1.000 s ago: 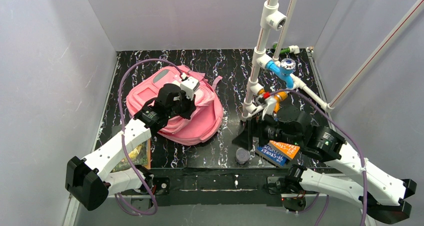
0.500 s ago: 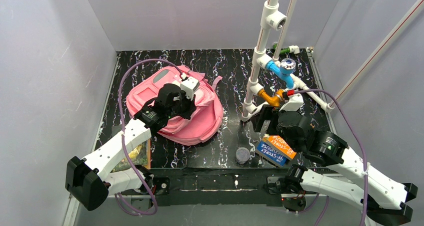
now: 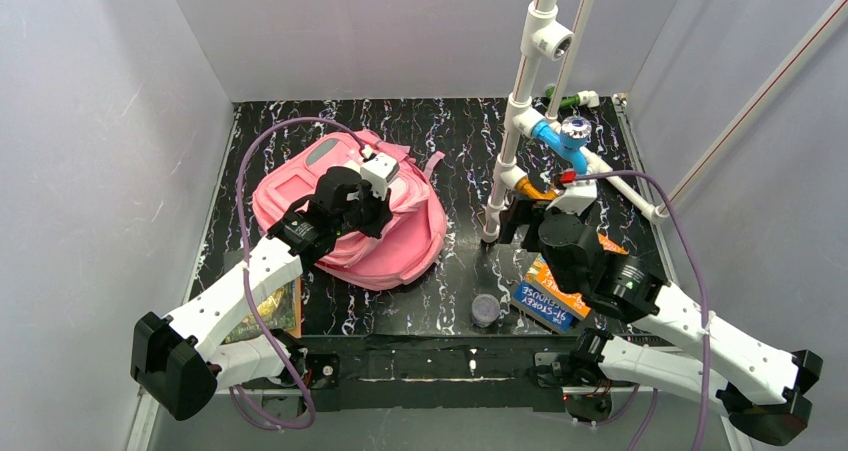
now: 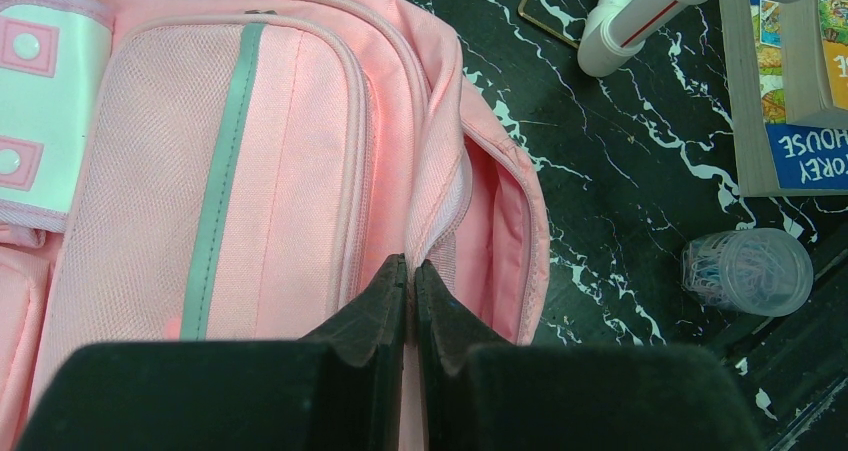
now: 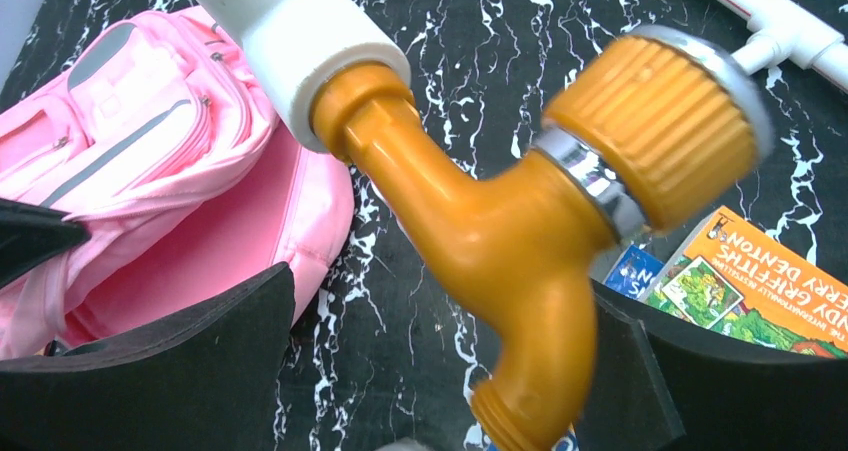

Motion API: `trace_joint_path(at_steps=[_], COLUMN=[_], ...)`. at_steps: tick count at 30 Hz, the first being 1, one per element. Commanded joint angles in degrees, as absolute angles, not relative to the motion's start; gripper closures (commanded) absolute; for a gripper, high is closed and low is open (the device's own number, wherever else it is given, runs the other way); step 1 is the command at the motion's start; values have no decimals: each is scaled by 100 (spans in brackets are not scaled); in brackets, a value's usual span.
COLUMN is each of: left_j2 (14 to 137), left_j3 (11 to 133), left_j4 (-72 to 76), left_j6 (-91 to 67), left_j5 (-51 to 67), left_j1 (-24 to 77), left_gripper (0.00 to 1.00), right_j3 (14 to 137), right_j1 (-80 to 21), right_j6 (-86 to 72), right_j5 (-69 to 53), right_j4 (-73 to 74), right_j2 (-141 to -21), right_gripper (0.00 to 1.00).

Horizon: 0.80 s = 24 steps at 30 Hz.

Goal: Pack the student bag
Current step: Move the distractor to the center of the board.

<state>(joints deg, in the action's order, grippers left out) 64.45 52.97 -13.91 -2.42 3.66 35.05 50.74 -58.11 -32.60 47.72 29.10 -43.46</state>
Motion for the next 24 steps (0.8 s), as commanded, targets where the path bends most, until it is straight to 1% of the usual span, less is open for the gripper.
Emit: trace_joint_path(at_steps=[1,10,16,19,24], left_j2=[6335,6317,6291,6281,6269], left_j3=[5305,5308,5300,5308,5300], left_j4=[-1336,-1345,-1345,-1345,-1345], left_j6=[-224,-234,-220,-220,-220], left_j5=[334,365,360,360,369], left_j1=[3454,3454,3454,3454,3458], left_gripper=[100,100,100,100,100], right_j3=[5101,5058,4902,4835,4816], right_j1=[-5701,-5181,-4422,-4151,-3967], right_j6=[-3129,-3030,-3155,-3232,-3216], right_j5=[5118,4775,3928,3698,3443], right_j4=[2246,1598,1271,1143,933], right_j2=[-4650,-5140,-5419,-5541,-5720], right_gripper=[0,0,0,0,0])
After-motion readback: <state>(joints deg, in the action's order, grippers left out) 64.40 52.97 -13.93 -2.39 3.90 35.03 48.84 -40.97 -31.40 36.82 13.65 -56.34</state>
